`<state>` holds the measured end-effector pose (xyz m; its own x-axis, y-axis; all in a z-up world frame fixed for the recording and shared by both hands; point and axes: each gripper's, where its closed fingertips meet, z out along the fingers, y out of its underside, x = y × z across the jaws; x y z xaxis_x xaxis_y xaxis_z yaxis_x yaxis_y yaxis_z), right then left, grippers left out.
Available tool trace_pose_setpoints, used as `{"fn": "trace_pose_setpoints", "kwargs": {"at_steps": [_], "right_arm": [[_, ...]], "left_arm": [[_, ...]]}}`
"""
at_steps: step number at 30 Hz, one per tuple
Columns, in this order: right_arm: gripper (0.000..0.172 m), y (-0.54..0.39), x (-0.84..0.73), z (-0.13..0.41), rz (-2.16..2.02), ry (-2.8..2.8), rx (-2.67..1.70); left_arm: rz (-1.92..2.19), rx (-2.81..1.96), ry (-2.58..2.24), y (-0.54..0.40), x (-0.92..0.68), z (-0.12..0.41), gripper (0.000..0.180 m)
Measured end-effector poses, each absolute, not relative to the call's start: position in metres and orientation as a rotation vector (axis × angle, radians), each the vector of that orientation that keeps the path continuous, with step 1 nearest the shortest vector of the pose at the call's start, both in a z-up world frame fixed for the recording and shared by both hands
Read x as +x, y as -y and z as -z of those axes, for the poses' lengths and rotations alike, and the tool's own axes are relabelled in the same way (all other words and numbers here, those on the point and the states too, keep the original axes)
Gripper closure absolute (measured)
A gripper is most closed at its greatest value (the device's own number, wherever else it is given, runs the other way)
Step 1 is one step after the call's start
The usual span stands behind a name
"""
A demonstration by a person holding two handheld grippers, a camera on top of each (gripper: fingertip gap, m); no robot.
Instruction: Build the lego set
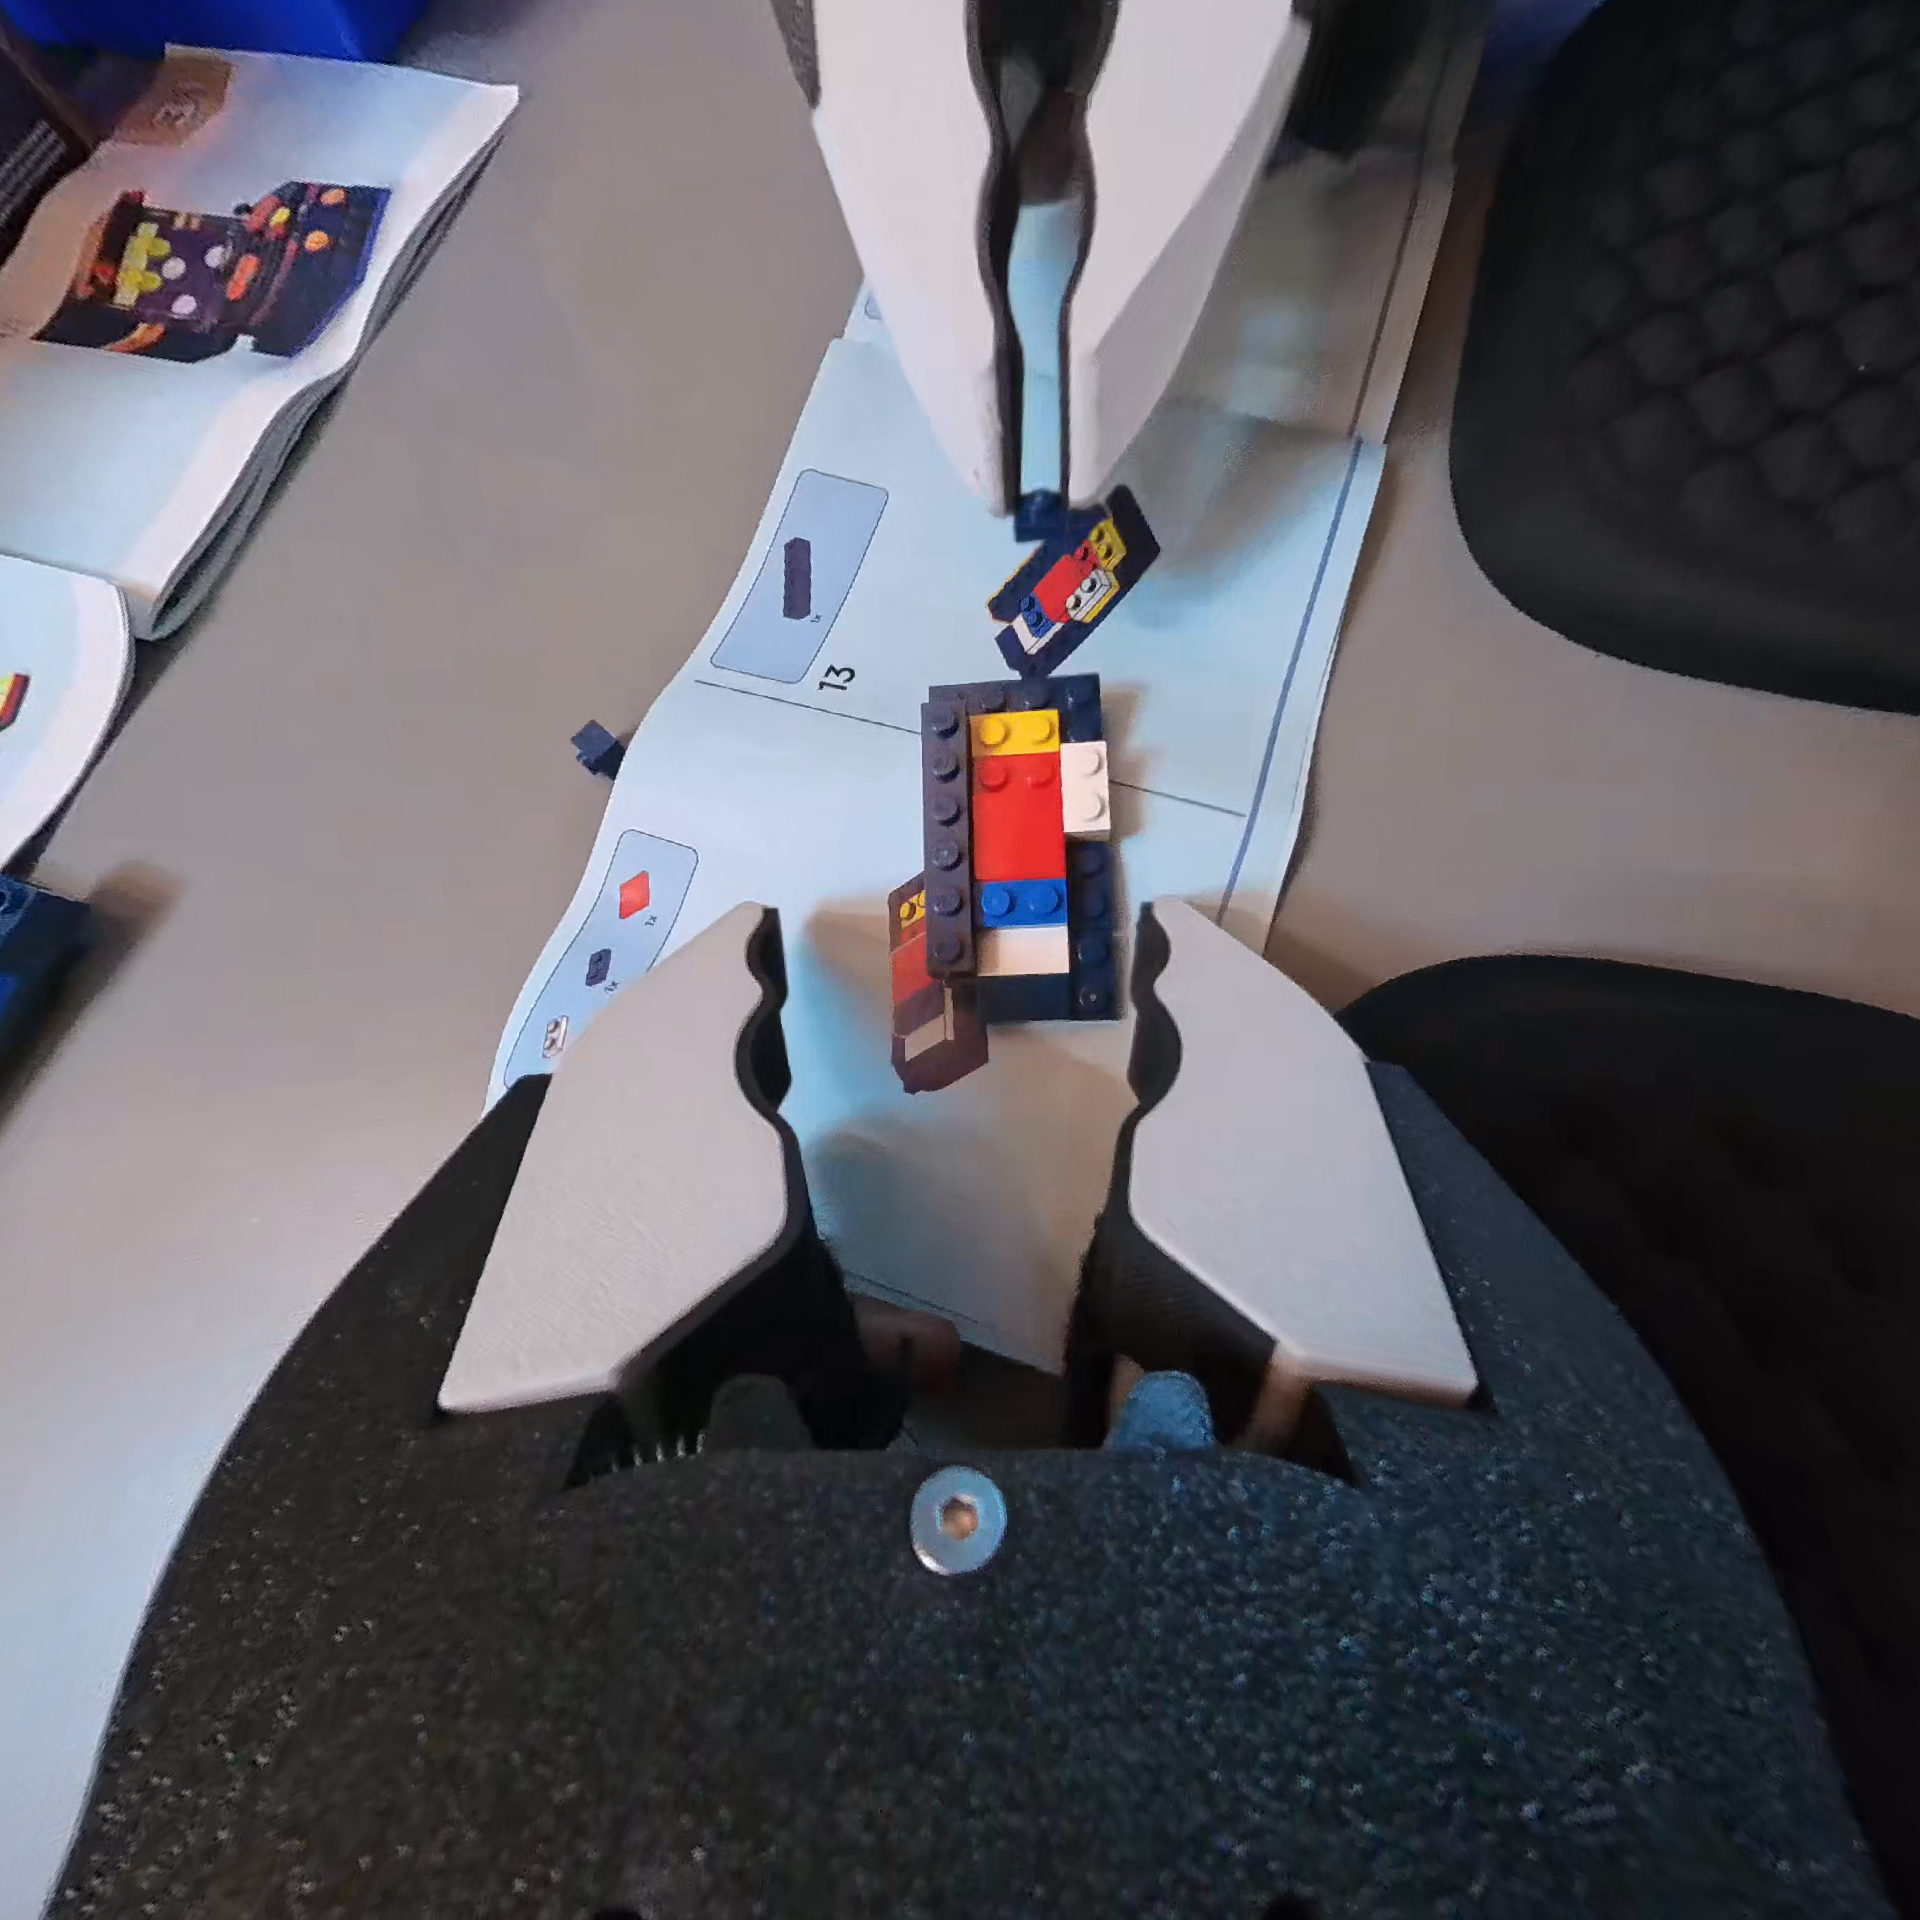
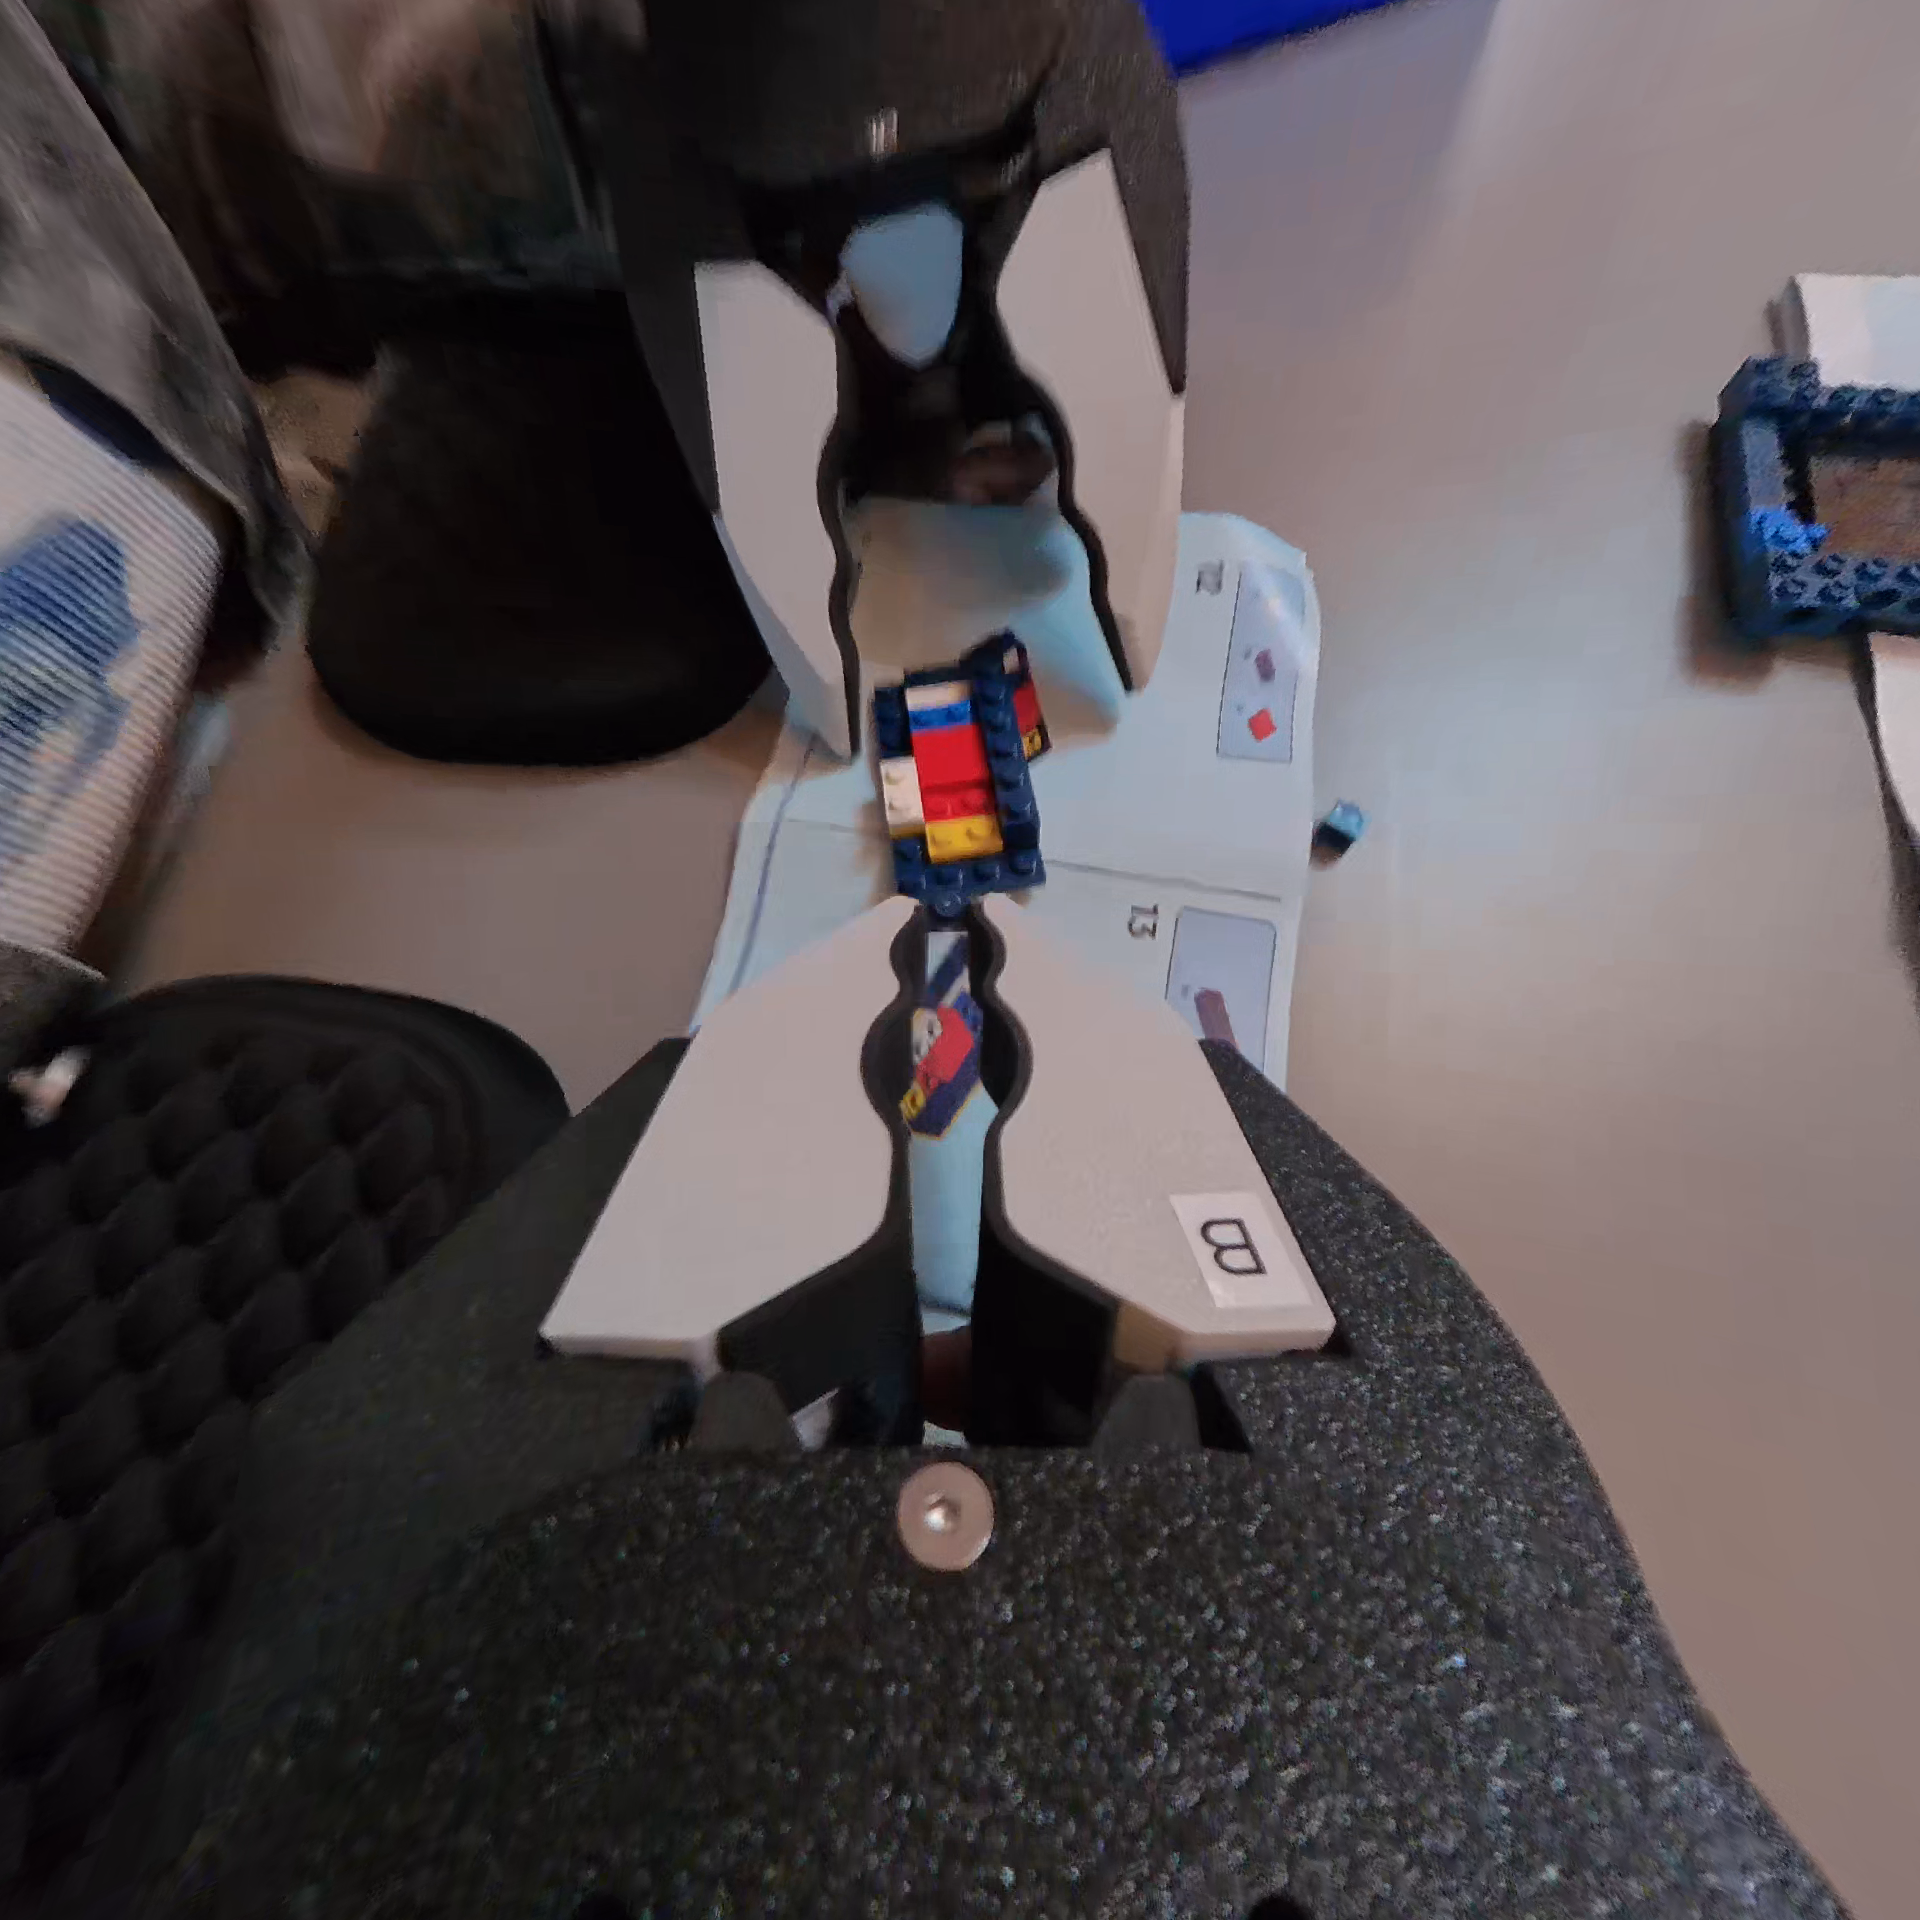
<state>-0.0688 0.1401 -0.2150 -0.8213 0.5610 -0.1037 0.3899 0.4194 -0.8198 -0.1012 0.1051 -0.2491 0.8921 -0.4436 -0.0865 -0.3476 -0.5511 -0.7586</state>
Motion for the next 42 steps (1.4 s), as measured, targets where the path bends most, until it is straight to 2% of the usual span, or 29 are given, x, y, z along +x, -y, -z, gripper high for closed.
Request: {"fn": "trace_pose_setpoints", "kwargs": {"at_steps": [6,8,14,17,22,24,35,39,42], "right_arm": [[0.165,-0.160,-0.082,0.140,-2.403,1.823,-1.300],[0.165,-0.172,-0.081,0.128,-2.591,1.638,-1.327],[0.165,-0.179,-0.074,0.123,-2.545,1.601,-1.292],[0.165,-0.192,-0.072,0.120,-2.363,1.627,-1.232],[0.165,-0.230,-0.043,0.063,-2.443,1.372,-0.999],[0.165,-0.241,-0.033,0.055,-2.367,1.354,-0.961],[0.165,-0.259,-0.017,0.064,-2.268,1.337,-0.966],[0.165,-0.256,-0.021,0.073,-2.220,1.386,-1.000],[0.165,-0.255,-0.022,0.077,-2.214,1.390,-1.008]], "left_arm": [[0.170,-2.200,-0.573,-0.104,-0.099,0.248,0.123],[0.175,-2.184,-0.571,-0.104,-0.099,0.246,0.124],[0.182,-2.156,-0.556,-0.104,-0.100,0.242,0.125],[0.179,-2.158,-0.563,-0.104,-0.099,0.242,0.124],[0.180,-2.156,-0.578,-0.103,-0.098,0.242,0.124],[0.179,-2.156,-0.578,-0.103,-0.098,0.242,0.124],[0.186,-2.147,-0.529,-0.105,-0.102,0.239,0.120],[0.317,-2.048,-0.273,-0.113,-0.109,0.210,0.114],[0.363,-1.966,-0.033,-0.125,-0.128,0.184,0.123]]}}
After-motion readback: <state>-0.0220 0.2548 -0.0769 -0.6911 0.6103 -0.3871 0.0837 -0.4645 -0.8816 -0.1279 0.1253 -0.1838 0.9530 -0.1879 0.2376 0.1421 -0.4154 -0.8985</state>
